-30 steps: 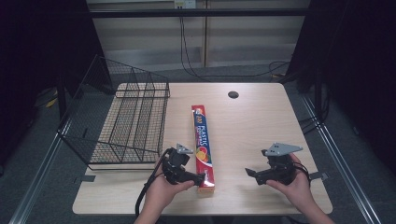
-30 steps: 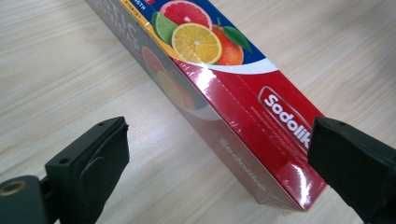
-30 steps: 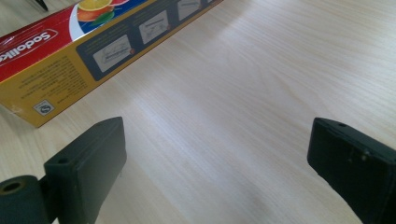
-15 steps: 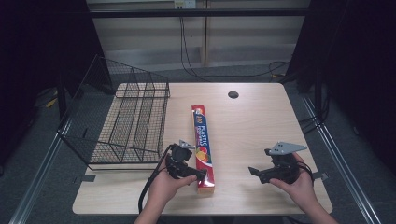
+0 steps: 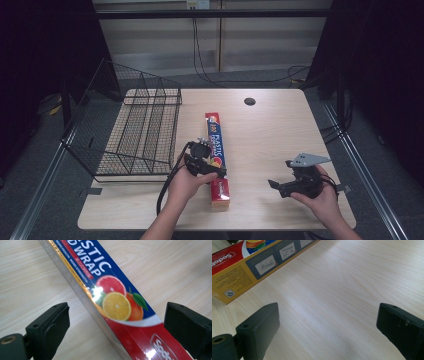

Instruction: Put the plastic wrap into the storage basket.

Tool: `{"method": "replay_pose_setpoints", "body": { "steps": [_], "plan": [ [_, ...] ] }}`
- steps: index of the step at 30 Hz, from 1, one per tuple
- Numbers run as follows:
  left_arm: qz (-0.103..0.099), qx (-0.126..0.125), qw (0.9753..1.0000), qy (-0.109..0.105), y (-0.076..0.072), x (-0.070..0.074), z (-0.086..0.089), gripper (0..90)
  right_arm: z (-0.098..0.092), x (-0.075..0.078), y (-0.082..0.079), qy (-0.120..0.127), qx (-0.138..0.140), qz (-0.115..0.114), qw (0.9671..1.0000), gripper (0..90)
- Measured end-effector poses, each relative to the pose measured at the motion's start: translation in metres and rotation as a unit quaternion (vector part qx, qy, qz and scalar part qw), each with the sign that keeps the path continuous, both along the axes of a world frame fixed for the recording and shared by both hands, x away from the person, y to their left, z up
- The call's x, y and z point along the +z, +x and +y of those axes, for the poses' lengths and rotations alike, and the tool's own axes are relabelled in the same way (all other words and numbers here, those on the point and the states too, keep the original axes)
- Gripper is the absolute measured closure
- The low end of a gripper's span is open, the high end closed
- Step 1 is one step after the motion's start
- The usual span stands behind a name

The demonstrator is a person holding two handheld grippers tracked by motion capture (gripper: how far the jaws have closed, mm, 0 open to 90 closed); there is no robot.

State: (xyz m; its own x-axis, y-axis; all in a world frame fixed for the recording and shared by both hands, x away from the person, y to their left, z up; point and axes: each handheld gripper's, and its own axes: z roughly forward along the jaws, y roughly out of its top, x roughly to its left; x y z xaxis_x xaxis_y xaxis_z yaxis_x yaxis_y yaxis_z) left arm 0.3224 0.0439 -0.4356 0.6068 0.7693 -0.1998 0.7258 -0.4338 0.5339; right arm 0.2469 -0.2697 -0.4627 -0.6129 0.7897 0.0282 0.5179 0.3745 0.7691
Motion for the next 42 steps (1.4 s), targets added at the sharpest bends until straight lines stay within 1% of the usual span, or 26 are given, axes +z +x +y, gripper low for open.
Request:
{"method": "replay_pose_setpoints", "body": {
  "steps": [2, 3, 4, 5, 7, 8, 9, 10, 13, 16, 19, 20, 23, 25, 27, 28, 30, 32, 34, 35, 36, 40, 41, 42],
  "plan": [
    [0.001, -0.001, 1.0, 0.003, 0.003, 0.0, 0.0, 6.5, 0.0, 0.0, -0.001, -0.002, -0.001, 0.0, 1.0, 4.7],
    [0.011, 0.008, 0.9999, -0.001, 0.008, -0.001, -0.003, 6.4, -0.001, 0.0, -0.001, -0.003, 0.0, 0.0, 1.0, 4.7],
    [0.011, 0.008, 0.9999, -0.001, 0.008, -0.001, -0.003, 6.4, -0.001, 0.0, -0.001, -0.004, 0.0, 0.0, 1.0, 4.7],
    [0.013, 0.001, 0.9999, 0.007, 0.012, -0.001, -0.003, 6.4, -0.001, 0.0, -0.001, -0.004, 0.0, -0.001, 1.0, 4.7],
    [0.018, 0.007, 0.9998, 0.001, 0.017, -0.001, -0.005, 6.3, -0.002, 0.0, -0.001, -0.006, 0.0, -0.001, 1.0, 4.6],
    [0.019, 0.007, 0.9998, 0.004, 0.019, 0.0, -0.006, 6.3, -0.002, 0.0, -0.001, -0.007, -0.001, -0.002, 1.0, 4.6],
    [0.02, 0.014, 0.9997, 0.001, 0.02, 0.0, -0.007, 6.2, -0.002, 0.0, -0.001, -0.006, -0.001, -0.001, 1.0, 4.7],
    [0.023, 0.01, 0.9997, 0.007, 0.023, 0.0, -0.006, 6.2, -0.002, 0.0, -0.001, -0.007, -0.002, -0.001, 1.0, 4.6],
    [0.027, 0.016, 0.9995, 0.008, 0.027, 0.0, -0.007, 6.1, -0.003, 0.0, -0.001, -0.005, -0.001, -0.001, 1.0, 4.6],
    [0.033, 0.024, 0.999, 0.016, 0.034, -0.001, -0.011, 6.0, -0.002, 0.0, -0.001, -0.003, -0.002, -0.001, 1.0, 4.7],
    [0.035, 0.034, 0.9987, 0.015, 0.038, -0.001, -0.014, 6.0, -0.002, 0.001, 0.0, 0.001, -0.002, 0.0, 1.0, 4.7],
    [0.04, 0.033, 0.9985, 0.015, 0.04, -0.001, -0.014, 6.1, -0.002, 0.001, 0.0, 0.001, -0.002, 0.0, 1.0, 4.7],
    [0.042, 0.039, 0.9982, 0.016, 0.044, -0.002, -0.018, 6.1, -0.001, 0.001, 0.0, 0.0, -0.003, -0.002, 1.0, 4.7],
    [0.042, 0.043, 0.998, 0.02, 0.045, -0.003, -0.019, 6.1, -0.001, 0.001, 0.0, 0.002, -0.003, -0.001, 1.0, 4.7],
    [0.049, 0.05, 0.9973, 0.023, 0.049, -0.007, -0.022, 6.1, 0.0, 0.001, 0.0, 0.003, 0.001, -0.004, 1.0, 4.7],
    [0.053, 0.054, 0.9969, 0.022, 0.05, -0.008, -0.023, 6.3, 0.0, 0.001, -0.001, 0.003, 0.0, -0.003, 1.0, 4.7],
    [0.053, 0.056, 0.9966, 0.029, 0.052, -0.01, -0.023, 6.7, 0.0, 0.001, -0.001, 0.003, -0.001, -0.004, 1.0, 4.7],
    [0.053, 0.059, 0.9964, 0.03, 0.053, -0.011, -0.024, 7.5, 0.001, 0.001, -0.001, 0.003, 0.0, -0.004, 1.0, 4.8],
    [0.054, 0.068, 0.9956, 0.035, 0.056, -0.014, -0.022, 8.6, 0.0, 0.002, -0.001, 0.003, 0.001, -0.003, 1.0, 4.7],
    [0.054, 0.068, 0.9956, 0.035, 0.056, -0.014, -0.022, 9.2, 0.0, 0.002, -0.001, 0.003, 0.001, -0.003, 1.0, 4.7],
    [0.06, 0.073, 0.9951, 0.029, 0.058, -0.016, -0.022, 9.4, 0.0, 0.002, -0.001, 0.004, 0.001, -0.003, 1.0, 4.7],
    [0.063, 0.076, 0.9947, 0.03, 0.059, -0.017, -0.023, 9.9, 0.001, 0.002, -0.001, 0.005, -0.001, -0.004, 1.0, 4.7],
    [0.065, 0.076, 0.9945, 0.034, 0.059, -0.017, -0.023, 10.1, 0.001, 0.002, -0.001, 0.005, 0.0, -0.004, 1.0, 4.7],
    [0.065, 0.079, 0.9942, 0.031, 0.059, -0.018, -0.025, 10.7, 0.001, 0.002, -0.001, 0.005, 0.0, -0.004, 1.0, 4.8]
  ]
}}
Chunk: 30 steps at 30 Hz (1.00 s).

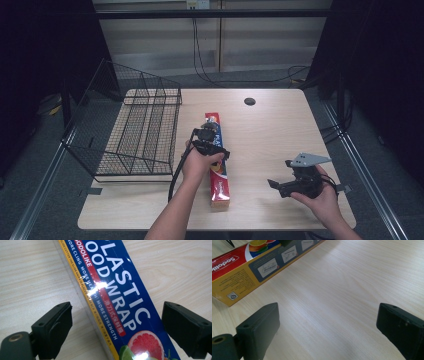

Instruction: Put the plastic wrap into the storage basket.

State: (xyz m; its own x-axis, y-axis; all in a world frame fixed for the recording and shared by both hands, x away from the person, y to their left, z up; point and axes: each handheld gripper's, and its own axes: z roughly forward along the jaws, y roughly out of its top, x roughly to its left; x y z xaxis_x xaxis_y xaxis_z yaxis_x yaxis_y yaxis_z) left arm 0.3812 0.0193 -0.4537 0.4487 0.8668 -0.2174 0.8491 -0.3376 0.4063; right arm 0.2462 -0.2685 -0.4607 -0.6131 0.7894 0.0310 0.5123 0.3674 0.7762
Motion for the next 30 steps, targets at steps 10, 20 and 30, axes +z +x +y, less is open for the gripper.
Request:
{"method": "replay_pose_setpoints", "body": {
  "steps": [10, 20, 30],
  "plan": [
    [0.03, 0.007, 0.9995, 0.004, 0.002, -0.002, -0.006, 21.7, 0.002, 0.0, 0.0, 0.0, 0.002, 0.0, 1.0, 4.8],
    [0.051, -0.007, 0.9962, 0.071, 0.003, 0.013, -0.013, 37.8, 0.002, 0.001, -0.001, 0.002, 0.004, -0.001, 1.0, 4.8],
    [0.068, -0.05, 0.9917, 0.097, 0.004, 0.031, -0.016, 43.8, 0.001, 0.001, 0.0, 0.005, 0.007, 0.0, 1.0, 4.7]
  ]
}}
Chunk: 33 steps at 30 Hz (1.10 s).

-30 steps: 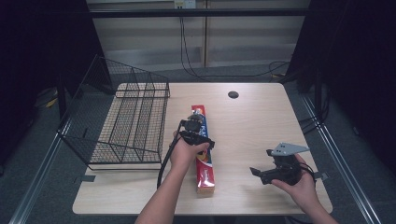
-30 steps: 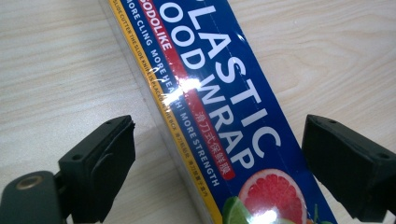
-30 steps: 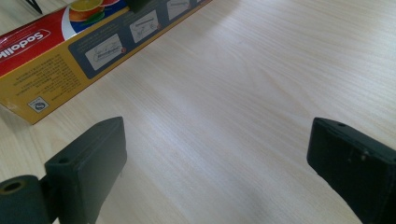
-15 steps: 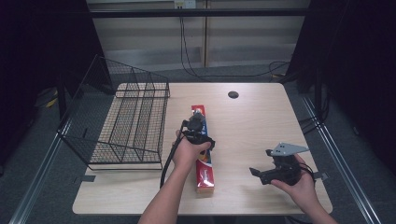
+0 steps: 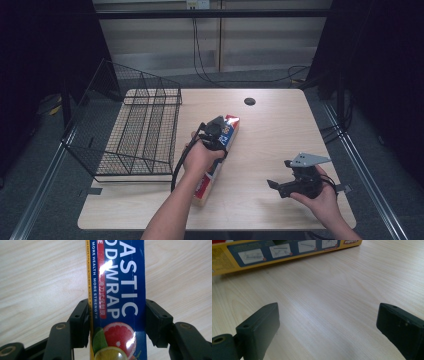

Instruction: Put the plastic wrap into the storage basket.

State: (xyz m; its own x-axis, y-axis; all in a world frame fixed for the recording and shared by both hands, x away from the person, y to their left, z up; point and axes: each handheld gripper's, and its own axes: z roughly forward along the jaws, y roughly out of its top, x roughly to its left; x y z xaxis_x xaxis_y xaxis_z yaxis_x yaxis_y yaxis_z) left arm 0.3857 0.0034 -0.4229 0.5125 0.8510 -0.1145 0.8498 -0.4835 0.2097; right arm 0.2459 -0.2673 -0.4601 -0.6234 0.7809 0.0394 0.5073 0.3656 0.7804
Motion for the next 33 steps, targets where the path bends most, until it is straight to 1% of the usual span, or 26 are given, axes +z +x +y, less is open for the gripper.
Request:
{"method": "replay_pose_setpoints", "body": {
  "steps": [2, 5, 6, 7, 8, 10, 11, 12, 15, 17, 18, 19, 21, 22, 23, 24, 25, 26, 27, 28, 29, 30, 31, 33],
  "plan": [
    [0.004, 0.004, 0.9999, -0.009, 0.001, 0.006, 0.001, 43.9, -0.001, 0.0, 0.0, 0.0, -0.001, 0.0, 1.0, 4.6],
    [0.006, -0.004, 1.0, -0.005, 0.002, 0.013, 0.002, 44.0, -0.001, 0.0, 0.0, -0.001, 0.0, 0.001, 1.0, 4.5],
    [0.01, -0.006, 0.9999, -0.005, 0.003, 0.014, 0.003, 44.2, -0.001, 0.0, 0.0, -0.001, 0.0, 0.0, 1.0, 4.4],
    [0.012, -0.005, 0.9999, -0.006, 0.003, 0.016, 0.003, 44.2, -0.001, 0.0, 0.0, -0.001, 0.0, 0.0, 1.0, 4.4],
    [0.01, -0.002, 0.9999, -0.013, 0.003, 0.017, 0.004, 44.3, -0.001, 0.0, 0.0, -0.001, -0.001, 0.0, 1.0, 4.3],
    [0.018, 0.001, 0.9997, -0.019, 0.004, 0.021, 0.006, 44.3, -0.001, 0.0, 0.0, 0.0, 0.0, 0.0, 1.0, 4.4],
    [0.015, -0.005, 0.9997, -0.019, 0.006, 0.022, 0.008, 44.4, -0.001, 0.0, 0.0, 0.001, -0.001, 0.0, 1.0, 4.3],
    [0.02, -0.002, 0.9997, -0.016, 0.006, 0.024, 0.009, 44.5, -0.001, 0.0, 0.0, -0.001, -0.003, -0.002, 1.0, 4.2],
    [0.02, -0.004, 0.9997, -0.012, 0.006, 0.028, 0.01, 44.5, -0.002, 0.0, 0.001, 0.0, -0.005, 0.0, 1.0, 4.2],
    [0.021, -0.001, 0.9997, -0.015, 0.009, 0.036, 0.013, 44.5, -0.002, 0.0, 0.001, 0.001, -0.004, 0.001, 1.0, 4.2],
    [0.021, -0.001, 0.9997, -0.015, 0.009, 0.036, 0.013, 44.6, -0.002, 0.0, 0.001, 0.001, -0.004, 0.001, 1.0, 4.2],
    [0.024, 0.003, 0.9996, -0.016, 0.01, 0.043, 0.016, 44.6, -0.003, 0.0, 0.001, 0.006, -0.006, 0.003, 1.0, 4.1],
    [0.018, 0.001, 0.9997, -0.016, 0.012, 0.048, 0.018, 44.6, -0.003, 0.001, 0.001, 0.006, -0.007, 0.002, 1.0, 4.1],
    [0.02, 0.0, 0.9997, -0.016, 0.013, 0.051, 0.019, 44.7, -0.003, 0.001, 0.001, 0.006, -0.007, 0.002, 1.0, 4.1],
    [0.018, 0.009, 0.9996, -0.019, 0.013, 0.053, 0.02, 44.7, -0.004, 0.0, 0.001, 0.006, -0.008, 0.002, 0.9999, 4.1],
    [0.019, 0.012, 0.9996, -0.018, 0.013, 0.055, 0.02, 44.8, -0.004, 0.0, 0.002, 0.005, -0.007, 0.002, 1.0, 4.1],
    [0.019, 0.012, 0.9996, -0.018, 0.013, 0.055, 0.02, 44.7, -0.004, 0.0, 0.002, 0.005, -0.007, 0.002, 1.0, 4.1],
    [0.02, 0.001, 0.9997, -0.014, 0.015, 0.059, 0.024, 44.7, -0.004, 0.0, 0.002, 0.005, -0.007, 0.001, 1.0, 3.9],
    [0.02, 0.001, 0.9997, -0.014, 0.015, 0.059, 0.024, 44.7, -0.004, 0.0, 0.002, 0.006, -0.006, 0.001, 1.0, 3.9],
    [0.019, 0.008, 0.9996, -0.019, 0.015, 0.062, 0.025, 44.7, -0.004, 0.0, 0.001, 0.006, -0.007, 0.002, 1.0, 3.8],
    [0.019, 0.008, 0.9996, -0.019, 0.015, 0.062, 0.025, 44.7, -0.004, 0.001, 0.001, 0.007, -0.007, 0.001, 1.0, 3.6],
    [0.02, 0.013, 0.9995, -0.02, 0.015, 0.064, 0.026, 44.7, -0.004, 0.001, 0.001, 0.008, -0.006, 0.0, 1.0, 3.4],
    [0.021, 0.008, 0.9995, -0.02, 0.016, 0.067, 0.029, 44.7, -0.004, 0.001, 0.002, 0.008, -0.007, -0.001, 0.9999, 3.1],
    [0.021, 0.005, 0.9995, -0.021, 0.017, 0.069, 0.029, 44.7, -0.004, 0.001, 0.002, 0.009, -0.007, 0.001, 0.9999, 3.0]
  ]
}}
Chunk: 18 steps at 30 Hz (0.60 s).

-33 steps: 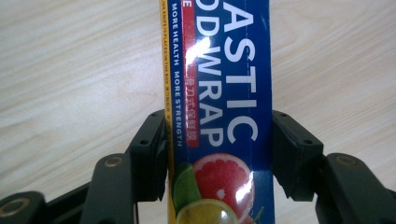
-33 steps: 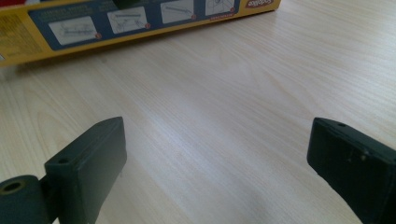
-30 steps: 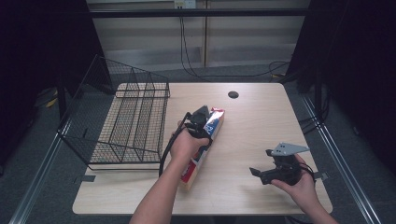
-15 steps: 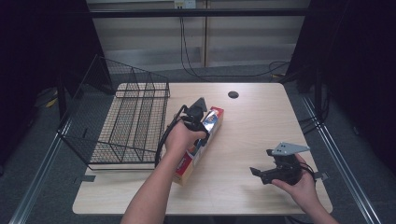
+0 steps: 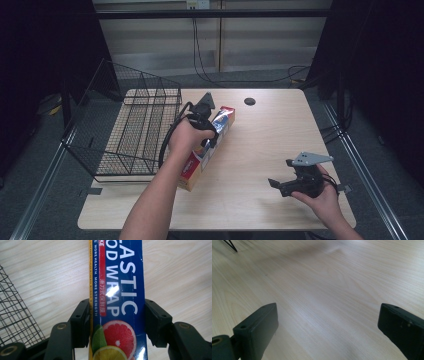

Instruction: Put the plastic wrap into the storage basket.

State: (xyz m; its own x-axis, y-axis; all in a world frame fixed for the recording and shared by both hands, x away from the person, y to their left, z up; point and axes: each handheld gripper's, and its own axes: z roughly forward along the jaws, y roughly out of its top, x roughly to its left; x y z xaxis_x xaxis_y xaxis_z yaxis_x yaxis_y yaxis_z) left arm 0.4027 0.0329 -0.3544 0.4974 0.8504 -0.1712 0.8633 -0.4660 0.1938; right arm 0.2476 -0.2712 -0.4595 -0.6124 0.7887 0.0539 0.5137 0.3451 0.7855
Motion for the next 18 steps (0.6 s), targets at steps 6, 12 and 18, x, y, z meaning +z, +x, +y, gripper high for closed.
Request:
{"method": "replay_pose_setpoints", "body": {
  "steps": [6, 12, 18],
  "plan": [
    [-0.001, 0.012, 0.9999, 0.003, 0.001, 0.01, 0.005, 44.7, 0.0, -0.001, 0.0, 0.002, 0.001, 0.002, 1.0, 2.1],
    [-0.002, 0.022, 0.9997, 0.002, 0.003, 0.022, 0.013, 44.6, 0.0, -0.001, 0.0, 0.003, 0.004, 0.002, 1.0, 2.1],
    [0.0, 0.025, 0.9997, -0.007, 0.005, 0.028, 0.019, 44.6, 0.0, -0.001, 0.0, 0.006, 0.009, 0.003, 0.9999, 1.8]
  ]
}}
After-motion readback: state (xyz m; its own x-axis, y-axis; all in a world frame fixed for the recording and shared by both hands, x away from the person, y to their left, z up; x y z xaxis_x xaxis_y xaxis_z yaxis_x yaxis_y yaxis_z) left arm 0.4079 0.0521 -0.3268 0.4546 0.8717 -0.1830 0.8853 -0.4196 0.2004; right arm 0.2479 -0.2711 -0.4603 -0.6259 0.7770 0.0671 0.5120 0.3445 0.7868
